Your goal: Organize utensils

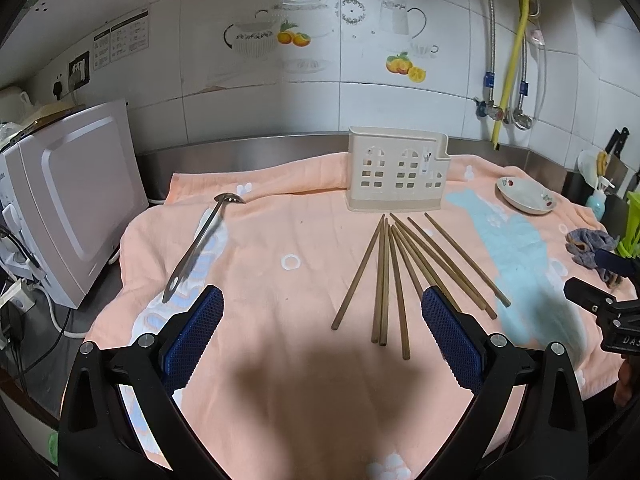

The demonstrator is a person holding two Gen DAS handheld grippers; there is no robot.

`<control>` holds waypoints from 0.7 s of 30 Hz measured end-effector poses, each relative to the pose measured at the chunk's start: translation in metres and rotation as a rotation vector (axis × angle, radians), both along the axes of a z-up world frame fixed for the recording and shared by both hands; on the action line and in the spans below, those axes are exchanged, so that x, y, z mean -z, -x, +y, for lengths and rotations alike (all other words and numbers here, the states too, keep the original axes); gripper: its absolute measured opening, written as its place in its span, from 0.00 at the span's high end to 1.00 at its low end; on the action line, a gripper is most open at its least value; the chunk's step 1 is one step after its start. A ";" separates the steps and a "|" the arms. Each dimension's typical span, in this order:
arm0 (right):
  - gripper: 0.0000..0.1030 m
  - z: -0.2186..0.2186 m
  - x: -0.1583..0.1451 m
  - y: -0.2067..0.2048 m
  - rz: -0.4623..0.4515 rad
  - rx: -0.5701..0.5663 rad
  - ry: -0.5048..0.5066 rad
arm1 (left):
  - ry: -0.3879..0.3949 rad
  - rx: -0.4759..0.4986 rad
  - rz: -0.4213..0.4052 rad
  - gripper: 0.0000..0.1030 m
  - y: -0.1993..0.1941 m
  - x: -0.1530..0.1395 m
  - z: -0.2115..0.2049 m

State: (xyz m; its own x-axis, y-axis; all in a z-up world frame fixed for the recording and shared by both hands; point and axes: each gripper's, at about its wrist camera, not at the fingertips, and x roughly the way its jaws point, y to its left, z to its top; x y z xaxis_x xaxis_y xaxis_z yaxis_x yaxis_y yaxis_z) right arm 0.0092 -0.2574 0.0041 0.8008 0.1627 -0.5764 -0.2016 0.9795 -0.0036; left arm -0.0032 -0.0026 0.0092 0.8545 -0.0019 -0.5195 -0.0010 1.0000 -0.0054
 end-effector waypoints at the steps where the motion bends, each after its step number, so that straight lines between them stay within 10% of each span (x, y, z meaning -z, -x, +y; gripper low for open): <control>1: 0.06 0.000 0.000 0.000 -0.003 0.001 -0.001 | -0.002 -0.001 -0.003 0.05 0.000 0.000 0.000; 21: 0.06 0.002 -0.003 0.000 -0.011 -0.002 -0.006 | 0.010 0.000 -0.021 0.05 0.000 -0.004 0.001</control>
State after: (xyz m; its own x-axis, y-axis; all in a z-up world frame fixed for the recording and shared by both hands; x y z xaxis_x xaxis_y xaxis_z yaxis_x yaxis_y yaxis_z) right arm 0.0096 -0.2557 0.0071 0.8066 0.1674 -0.5669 -0.2032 0.9791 0.0001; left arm -0.0030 -0.0018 0.0128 0.8654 -0.0071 -0.5011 -0.0006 0.9999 -0.0152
